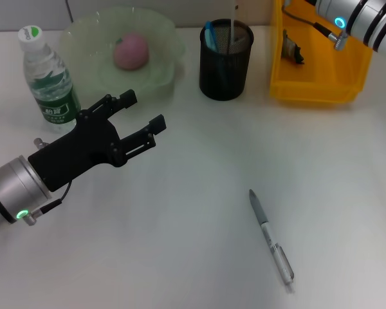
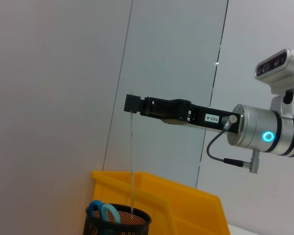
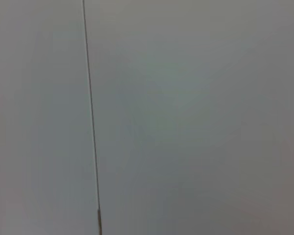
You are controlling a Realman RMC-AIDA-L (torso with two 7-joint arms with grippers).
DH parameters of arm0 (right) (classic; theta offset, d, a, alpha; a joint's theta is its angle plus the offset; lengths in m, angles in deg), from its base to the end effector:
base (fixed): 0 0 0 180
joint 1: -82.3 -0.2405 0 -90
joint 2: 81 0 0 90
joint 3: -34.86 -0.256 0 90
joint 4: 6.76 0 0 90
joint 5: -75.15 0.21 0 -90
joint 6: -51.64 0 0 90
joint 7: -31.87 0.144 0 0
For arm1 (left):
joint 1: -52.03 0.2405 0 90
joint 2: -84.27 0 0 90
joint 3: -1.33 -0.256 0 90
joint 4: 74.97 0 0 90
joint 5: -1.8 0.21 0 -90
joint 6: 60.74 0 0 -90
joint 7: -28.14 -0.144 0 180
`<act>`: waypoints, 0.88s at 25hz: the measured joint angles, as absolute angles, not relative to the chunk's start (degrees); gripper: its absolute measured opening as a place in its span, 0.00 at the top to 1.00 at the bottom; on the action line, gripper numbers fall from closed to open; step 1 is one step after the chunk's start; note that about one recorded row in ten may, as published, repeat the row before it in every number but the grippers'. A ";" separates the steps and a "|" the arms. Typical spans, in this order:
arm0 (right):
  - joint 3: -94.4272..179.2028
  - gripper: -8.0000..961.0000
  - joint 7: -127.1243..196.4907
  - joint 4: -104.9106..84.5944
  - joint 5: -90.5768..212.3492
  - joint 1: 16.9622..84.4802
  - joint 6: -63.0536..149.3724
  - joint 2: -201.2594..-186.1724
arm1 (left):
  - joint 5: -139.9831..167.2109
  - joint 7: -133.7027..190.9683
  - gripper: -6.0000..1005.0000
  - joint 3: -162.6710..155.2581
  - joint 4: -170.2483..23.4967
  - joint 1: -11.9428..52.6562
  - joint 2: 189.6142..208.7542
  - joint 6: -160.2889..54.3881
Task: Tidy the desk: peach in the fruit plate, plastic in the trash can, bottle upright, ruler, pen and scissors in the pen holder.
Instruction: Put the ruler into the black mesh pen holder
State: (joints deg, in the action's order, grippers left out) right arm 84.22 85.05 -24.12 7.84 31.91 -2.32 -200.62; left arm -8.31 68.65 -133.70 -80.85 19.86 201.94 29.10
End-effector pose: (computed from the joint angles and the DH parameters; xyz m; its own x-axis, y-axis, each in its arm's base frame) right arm 0.1612 0.4602 -0.0152 0.6750 -0.0226 -0.7374 -0.5666 -0.6561 -0.4985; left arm -0.2790 0.2964 -0.0413 0.6169 0.1188 0.7780 0.5316 -0.7918 -0.3006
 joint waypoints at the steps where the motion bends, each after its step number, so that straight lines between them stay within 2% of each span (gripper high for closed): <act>1: 84.70 0.56 85.04 -24.01 7.86 31.87 -2.12 -200.62 | -8.31 68.65 0.20 -133.63 -80.85 19.84 201.94 28.91; 22: 85.75 0.55 83.20 -21.57 8.08 30.90 -1.92 -200.67 | -8.30 68.72 0.20 -133.40 -80.53 19.69 202.02 28.43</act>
State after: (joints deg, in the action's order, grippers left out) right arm 85.75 83.20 -21.57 8.08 30.90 -1.92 -200.67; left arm -8.30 68.72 -133.40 -80.53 19.69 202.02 28.43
